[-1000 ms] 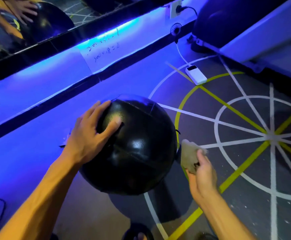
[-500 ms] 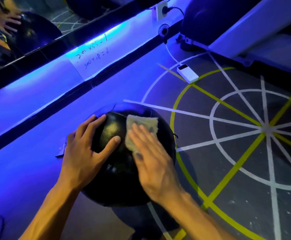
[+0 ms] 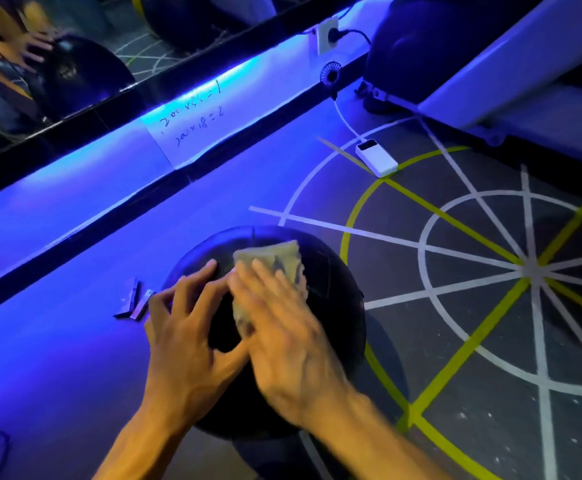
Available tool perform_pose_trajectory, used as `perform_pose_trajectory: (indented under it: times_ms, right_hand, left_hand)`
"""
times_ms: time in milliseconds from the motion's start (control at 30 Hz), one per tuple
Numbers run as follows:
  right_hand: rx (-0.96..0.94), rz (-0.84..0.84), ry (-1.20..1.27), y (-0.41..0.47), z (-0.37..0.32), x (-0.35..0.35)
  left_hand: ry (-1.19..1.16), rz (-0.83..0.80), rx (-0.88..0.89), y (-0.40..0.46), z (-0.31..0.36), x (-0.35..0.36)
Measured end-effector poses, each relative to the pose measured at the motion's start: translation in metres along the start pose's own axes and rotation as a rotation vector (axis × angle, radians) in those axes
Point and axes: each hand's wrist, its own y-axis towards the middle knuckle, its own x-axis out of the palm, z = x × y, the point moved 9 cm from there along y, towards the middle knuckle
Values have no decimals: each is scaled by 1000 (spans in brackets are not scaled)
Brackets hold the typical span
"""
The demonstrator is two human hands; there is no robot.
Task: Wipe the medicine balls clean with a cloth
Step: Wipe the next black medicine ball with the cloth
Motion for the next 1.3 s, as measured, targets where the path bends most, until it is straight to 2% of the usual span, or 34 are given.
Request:
perform_pose_trajectory:
  times_ms: [33,100,167,267,333,400,467,567,600,633,700,867,967,1033,1167,1300]
  right_hand:
    - [-48,-22,-32,-7,-3,0]
    - [-58,39,-37,-22,7,-18]
    - [39,153,35,-35,31,-42]
    - [467,240,135,-56,91,-68]
    - [766,266,97,-80,139,-81]
    - [948,224,194,-100,177,-78]
    - [1019,171,369,-110,189,-60]
    - [1141,232,515,-122,197,-39]
    - [1208,278,547,-126,200,-36]
    - [1251,309,576,-127,201,-34]
    - [1264,342,643,-119,195,-33]
    - [1158,458,675,-96,183,-41]
    - [1040,494,650,-78,178,-54]
    - [896,475,596,-60,169,-67]
    - [720,437,521,-38,158,-77]
    - [788,310,488,-53,171,-44]
  left_hand:
    - [11,13,33,-4,3,-2]
    - [37,54,95,-12,11,-10]
    - [47,85,148,-18,18,-18]
    - [15,93,211,-20,23,-24]
    - [-57,72,222,-16,25,-24]
    - [-145,4,191,-11,20,-22]
    - [-223,-46,58,-5,-3,-23]
    - [-456,-65,-435,-2,-74,-19]
    - [-518,-114,-564,-5,-92,-8]
    - [-566,-178,-620,-7,-103,3]
    - [-649,-248,-644,-8,-114,22]
    - [-717,-186,-596,-1,-112,23]
    - [-817,-80,-525,4,-102,7]
    - [-863,15,-487,11,-99,-8]
    - [-904,166,-500,21,-113,-20]
    - [-743,23,-505,18,-112,15]
